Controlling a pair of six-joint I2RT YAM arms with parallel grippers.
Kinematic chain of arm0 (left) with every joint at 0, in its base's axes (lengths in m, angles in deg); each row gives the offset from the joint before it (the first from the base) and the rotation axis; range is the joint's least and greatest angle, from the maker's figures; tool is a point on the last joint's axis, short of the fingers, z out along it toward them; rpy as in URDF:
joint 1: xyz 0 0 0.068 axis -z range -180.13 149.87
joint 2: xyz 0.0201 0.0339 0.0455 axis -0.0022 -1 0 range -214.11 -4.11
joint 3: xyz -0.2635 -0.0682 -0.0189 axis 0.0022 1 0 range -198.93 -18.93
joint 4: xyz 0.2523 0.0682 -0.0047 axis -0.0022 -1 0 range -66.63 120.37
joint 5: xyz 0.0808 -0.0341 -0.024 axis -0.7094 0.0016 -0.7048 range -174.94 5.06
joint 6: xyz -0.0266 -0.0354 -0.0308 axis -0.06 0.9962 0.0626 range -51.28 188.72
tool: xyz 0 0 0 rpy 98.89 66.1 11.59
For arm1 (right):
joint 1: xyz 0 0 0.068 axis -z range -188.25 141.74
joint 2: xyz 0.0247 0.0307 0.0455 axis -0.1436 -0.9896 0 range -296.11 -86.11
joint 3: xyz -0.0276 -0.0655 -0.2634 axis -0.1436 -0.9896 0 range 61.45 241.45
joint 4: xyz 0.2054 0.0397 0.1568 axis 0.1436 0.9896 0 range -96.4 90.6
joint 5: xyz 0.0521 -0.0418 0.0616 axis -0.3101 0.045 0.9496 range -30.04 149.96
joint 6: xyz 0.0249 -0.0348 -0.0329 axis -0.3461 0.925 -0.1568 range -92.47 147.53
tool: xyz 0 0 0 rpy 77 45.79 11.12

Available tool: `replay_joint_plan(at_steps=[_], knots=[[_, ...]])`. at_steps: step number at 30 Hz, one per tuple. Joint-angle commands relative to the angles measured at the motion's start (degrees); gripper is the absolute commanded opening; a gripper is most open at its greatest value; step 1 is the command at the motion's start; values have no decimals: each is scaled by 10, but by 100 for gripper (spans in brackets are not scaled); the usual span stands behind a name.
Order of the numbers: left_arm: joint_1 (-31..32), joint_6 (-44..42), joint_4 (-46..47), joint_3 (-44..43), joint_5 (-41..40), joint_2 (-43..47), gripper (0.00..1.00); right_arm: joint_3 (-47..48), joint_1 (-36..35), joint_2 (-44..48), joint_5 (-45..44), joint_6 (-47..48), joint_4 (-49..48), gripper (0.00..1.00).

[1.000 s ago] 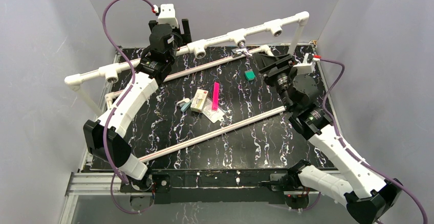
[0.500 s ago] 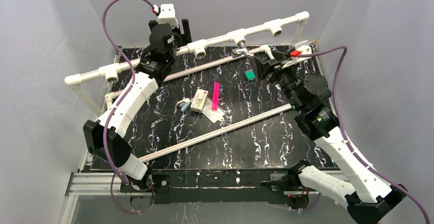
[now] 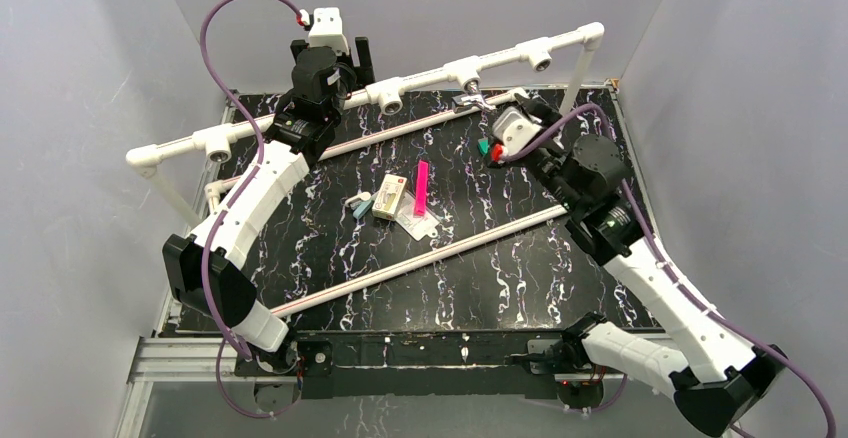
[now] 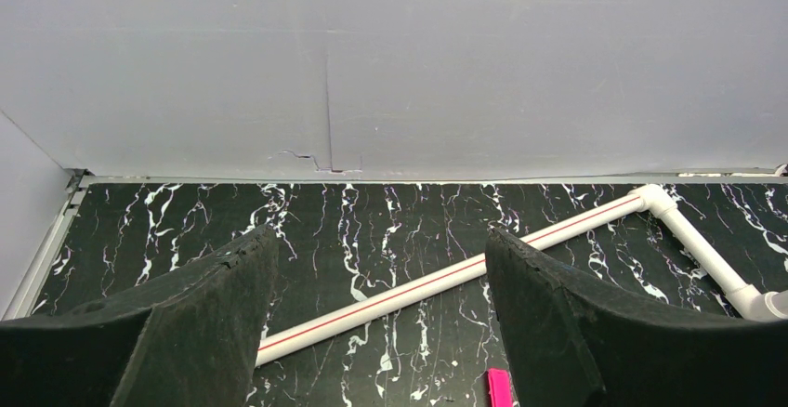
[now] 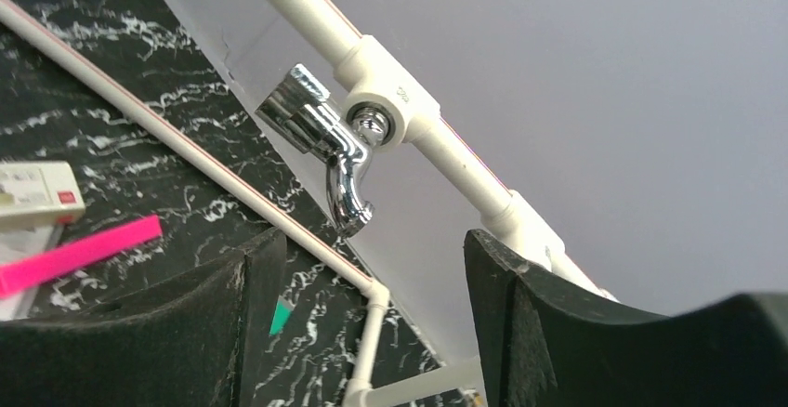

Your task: Install the water faucets

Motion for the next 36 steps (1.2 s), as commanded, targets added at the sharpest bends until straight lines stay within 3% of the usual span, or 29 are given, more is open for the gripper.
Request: replay_joint_plan(at_steps=[1,15,26,30,36], knots=[[24,-4,-105,27,49,-14,79,29,-1,-17,31,128,-7,77],[24,-5,-105,23,51,-18,79,22,-10,-79,61,322,-94,72],[24,-7,-106,22,49,-20,79,35,-9,-127,38,380,-131,65],[24,-8,-105,21,50,-21,79,35,-10,-131,39,377,-144,59],[24,-9,-106,21,49,-22,79,37,-9,-143,34,358,-155,40]])
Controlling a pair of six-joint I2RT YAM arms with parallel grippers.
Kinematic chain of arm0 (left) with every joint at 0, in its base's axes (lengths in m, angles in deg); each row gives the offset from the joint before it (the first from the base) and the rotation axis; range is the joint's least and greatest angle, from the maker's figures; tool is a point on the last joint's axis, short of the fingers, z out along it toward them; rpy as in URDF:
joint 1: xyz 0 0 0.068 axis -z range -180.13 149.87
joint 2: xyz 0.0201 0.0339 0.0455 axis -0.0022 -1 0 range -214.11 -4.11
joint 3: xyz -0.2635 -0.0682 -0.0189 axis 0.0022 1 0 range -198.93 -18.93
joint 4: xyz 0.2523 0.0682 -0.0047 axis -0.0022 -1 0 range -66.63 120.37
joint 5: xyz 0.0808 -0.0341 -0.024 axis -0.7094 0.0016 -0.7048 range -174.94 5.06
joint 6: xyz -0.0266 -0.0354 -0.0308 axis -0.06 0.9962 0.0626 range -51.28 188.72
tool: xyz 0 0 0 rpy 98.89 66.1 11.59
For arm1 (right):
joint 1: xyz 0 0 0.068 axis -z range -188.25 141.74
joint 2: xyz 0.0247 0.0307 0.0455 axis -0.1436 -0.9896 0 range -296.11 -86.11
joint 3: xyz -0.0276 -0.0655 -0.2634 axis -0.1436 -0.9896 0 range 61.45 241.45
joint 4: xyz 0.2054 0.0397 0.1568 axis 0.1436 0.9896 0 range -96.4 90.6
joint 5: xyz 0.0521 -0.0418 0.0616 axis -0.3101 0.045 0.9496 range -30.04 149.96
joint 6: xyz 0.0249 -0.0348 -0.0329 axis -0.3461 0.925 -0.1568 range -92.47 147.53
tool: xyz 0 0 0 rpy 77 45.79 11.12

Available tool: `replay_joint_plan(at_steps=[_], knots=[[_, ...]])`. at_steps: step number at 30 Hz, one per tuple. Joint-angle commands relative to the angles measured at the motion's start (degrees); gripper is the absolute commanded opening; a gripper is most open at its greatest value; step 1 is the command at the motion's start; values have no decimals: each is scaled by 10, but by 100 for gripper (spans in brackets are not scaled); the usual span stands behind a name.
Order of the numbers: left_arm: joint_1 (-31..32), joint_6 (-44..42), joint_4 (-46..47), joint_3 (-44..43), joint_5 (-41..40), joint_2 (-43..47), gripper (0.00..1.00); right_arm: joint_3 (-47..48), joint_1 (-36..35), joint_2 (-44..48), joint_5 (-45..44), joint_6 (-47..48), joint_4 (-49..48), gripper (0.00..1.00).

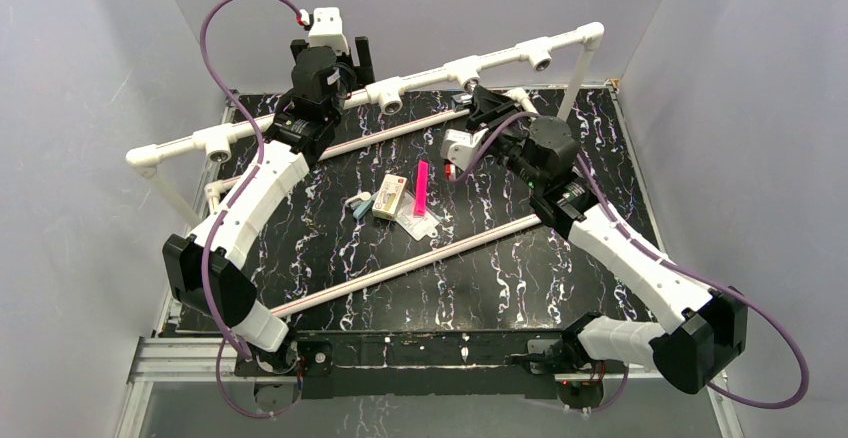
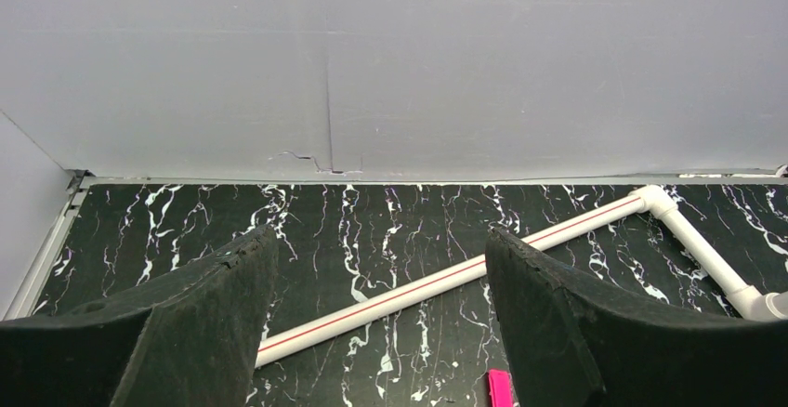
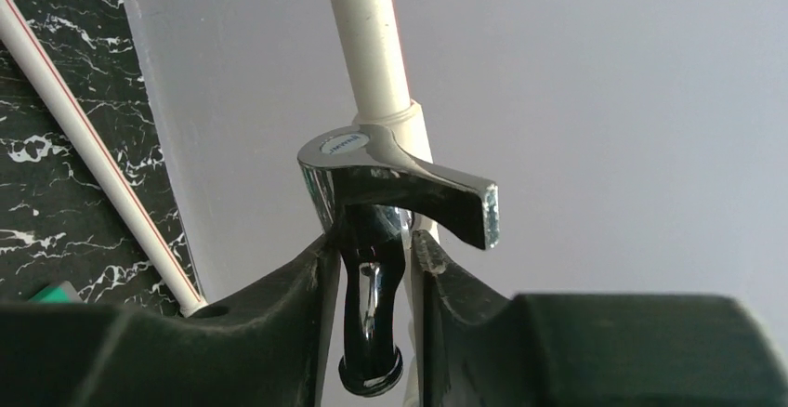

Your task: Install the water faucets

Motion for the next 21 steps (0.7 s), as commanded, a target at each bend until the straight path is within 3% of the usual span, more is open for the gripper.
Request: replay_joint_plan(at_steps=[1,9,15,21], knots=[[24,-9,-106,21,49,-22,79,31,-2,-7,-8,-7,-52,36],[24,-10,-108,20,49,-22,79,18,-3,-4,-19,-63,-71,1],[24,-10,-109,17,50,-22,79,-15,-2,11,-37,-177,-120,1],[24,-8,-110,17,52,-20,79,-40,-2,22,-77,-361,-179,1]])
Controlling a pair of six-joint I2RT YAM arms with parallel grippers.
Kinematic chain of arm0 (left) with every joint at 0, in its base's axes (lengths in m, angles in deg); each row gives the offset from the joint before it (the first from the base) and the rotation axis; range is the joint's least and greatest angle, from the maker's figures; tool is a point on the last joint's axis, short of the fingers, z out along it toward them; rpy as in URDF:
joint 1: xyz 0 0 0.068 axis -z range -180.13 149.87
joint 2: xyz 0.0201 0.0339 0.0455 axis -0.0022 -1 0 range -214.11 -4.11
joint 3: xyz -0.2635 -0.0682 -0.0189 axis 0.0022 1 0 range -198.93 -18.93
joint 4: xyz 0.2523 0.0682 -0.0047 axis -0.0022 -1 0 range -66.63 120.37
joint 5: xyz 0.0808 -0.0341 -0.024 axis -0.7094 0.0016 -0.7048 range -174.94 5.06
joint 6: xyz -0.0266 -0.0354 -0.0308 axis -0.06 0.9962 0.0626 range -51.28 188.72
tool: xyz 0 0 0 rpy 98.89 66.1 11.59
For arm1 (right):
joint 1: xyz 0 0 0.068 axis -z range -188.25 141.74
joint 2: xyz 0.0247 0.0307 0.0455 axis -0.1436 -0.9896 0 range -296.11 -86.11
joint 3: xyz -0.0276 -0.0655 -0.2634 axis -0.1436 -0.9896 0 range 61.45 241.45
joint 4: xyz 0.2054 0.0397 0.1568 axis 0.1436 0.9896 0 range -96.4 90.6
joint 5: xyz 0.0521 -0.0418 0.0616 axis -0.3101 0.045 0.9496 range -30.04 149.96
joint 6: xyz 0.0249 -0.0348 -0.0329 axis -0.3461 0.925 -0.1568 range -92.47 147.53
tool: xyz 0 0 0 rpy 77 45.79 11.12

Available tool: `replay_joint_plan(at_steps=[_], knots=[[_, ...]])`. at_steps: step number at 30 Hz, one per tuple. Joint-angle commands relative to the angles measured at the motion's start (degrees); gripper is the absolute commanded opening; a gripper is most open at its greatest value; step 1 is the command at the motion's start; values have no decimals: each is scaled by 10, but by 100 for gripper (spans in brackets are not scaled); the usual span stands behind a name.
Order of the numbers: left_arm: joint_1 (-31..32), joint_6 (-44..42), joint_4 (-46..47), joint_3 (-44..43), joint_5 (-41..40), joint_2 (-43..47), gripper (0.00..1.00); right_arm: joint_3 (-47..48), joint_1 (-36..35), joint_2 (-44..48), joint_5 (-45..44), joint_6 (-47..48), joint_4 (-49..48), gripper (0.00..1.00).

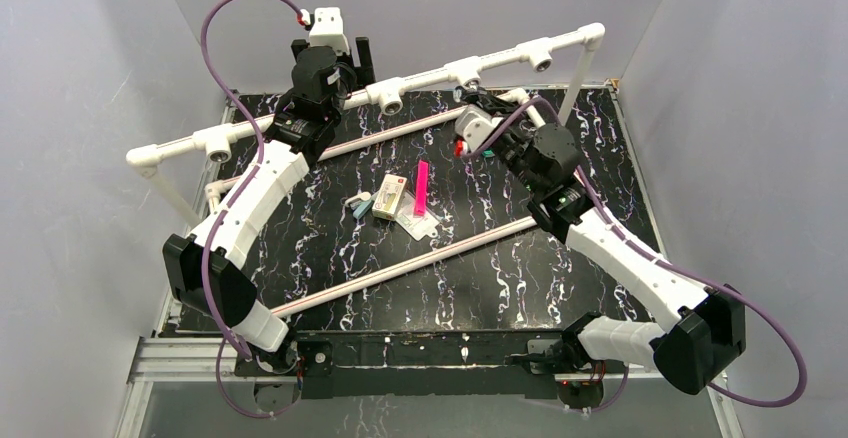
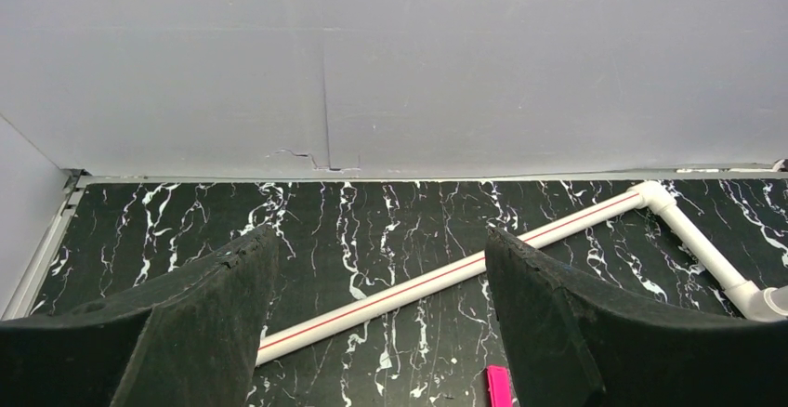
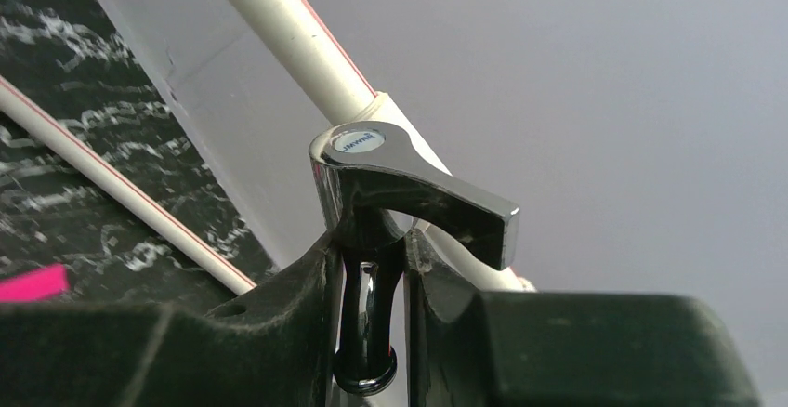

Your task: Install the water faucets

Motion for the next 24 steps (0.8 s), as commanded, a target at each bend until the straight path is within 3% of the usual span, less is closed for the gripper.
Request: replay_joint_plan(at_steps=[1,15,24], knots=[[24,-8,-105,20,48,-19,79,-12,0,24,-52,-190,-97,1],[24,-6,-106,22,50,-13,79,-2,0,14,-171,-635,-137,1],[24,-4,-105,24,52,-11,79,-2,0,12,-274,-979,-50,1]])
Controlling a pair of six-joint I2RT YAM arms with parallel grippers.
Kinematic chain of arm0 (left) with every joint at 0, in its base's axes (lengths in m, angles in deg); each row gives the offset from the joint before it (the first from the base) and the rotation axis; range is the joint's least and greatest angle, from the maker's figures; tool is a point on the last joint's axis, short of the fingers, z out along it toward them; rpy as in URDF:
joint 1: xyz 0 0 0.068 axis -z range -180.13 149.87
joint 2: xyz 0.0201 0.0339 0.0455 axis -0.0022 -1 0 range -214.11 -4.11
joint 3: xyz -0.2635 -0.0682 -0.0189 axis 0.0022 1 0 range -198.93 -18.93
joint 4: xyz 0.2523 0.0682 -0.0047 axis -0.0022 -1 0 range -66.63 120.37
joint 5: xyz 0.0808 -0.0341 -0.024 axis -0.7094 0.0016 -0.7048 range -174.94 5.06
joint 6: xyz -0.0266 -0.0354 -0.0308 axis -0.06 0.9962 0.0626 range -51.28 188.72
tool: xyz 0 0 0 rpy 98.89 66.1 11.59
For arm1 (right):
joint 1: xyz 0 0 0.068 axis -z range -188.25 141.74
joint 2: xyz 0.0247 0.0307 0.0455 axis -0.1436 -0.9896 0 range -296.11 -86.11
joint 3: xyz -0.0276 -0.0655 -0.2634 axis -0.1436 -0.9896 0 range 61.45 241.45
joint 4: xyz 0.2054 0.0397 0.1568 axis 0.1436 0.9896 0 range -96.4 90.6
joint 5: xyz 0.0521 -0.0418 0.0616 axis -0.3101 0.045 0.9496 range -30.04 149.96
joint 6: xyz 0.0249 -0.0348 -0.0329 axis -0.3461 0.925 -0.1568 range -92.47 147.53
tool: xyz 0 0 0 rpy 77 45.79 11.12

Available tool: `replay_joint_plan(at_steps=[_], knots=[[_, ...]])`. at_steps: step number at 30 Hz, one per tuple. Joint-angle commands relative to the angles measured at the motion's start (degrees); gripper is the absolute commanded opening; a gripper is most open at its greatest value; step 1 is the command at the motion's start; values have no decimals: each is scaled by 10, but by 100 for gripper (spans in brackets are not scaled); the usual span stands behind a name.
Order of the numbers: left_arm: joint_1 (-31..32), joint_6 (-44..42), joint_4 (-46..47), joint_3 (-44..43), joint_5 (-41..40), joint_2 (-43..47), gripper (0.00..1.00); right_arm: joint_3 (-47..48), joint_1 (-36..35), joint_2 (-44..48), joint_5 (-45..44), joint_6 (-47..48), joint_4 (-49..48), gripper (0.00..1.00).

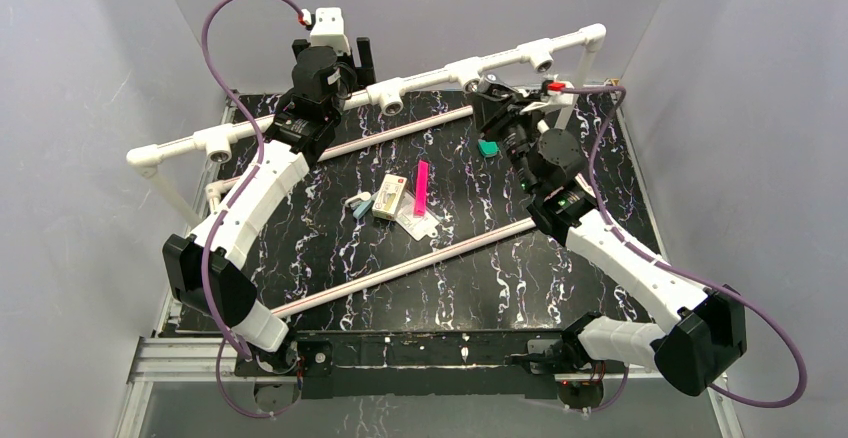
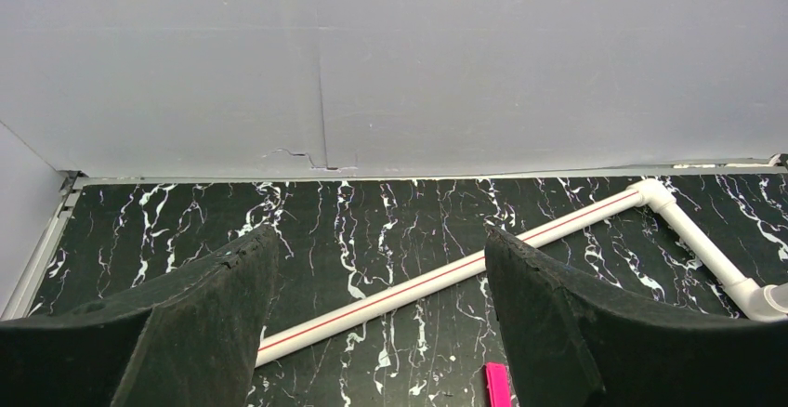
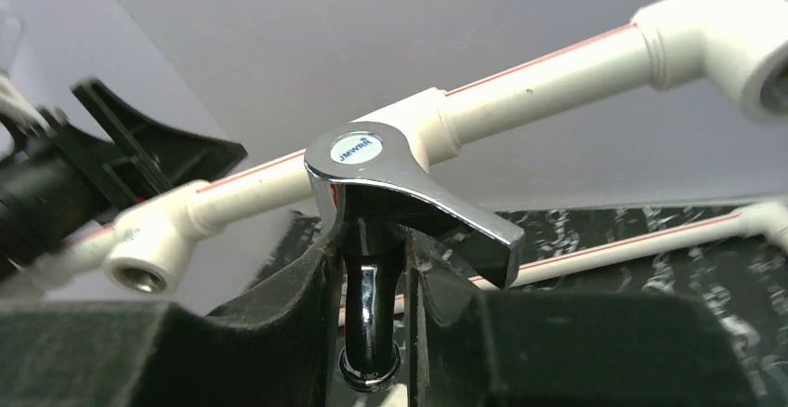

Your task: Install the water faucets

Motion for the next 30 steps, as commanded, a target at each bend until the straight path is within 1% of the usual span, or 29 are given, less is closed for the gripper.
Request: replay_joint_plan(at_steps=[1,8,13,18,23,24,25,27,30], knots=[[23,-4,-102,27,47,-11,79,14,1,8,-95,-260,29,1],[23,-2,-101,28,49,-11,79,-6,1,7,-89,-505,76,1],[23,-2,-101,28,50,-11,79,5,1,2,-69,-660,145,1],[23,-2,-101,28,51,-9,79,40,1,-4,-35,-758,218,1],[24,-2,-101,28,50,-8,79,47,1,-5,-20,-769,223,1],[23,-2,-101,28,50,-8,79,47,1,-3,-21,-765,223,4],[23,-2,-101,28,50,-8,79,47,1,-1,-22,-762,223,11],[23,-3,-101,29,49,-7,79,46,1,4,-27,-750,220,19],[23,-3,-101,30,49,-8,79,39,1,12,-35,-722,200,35]])
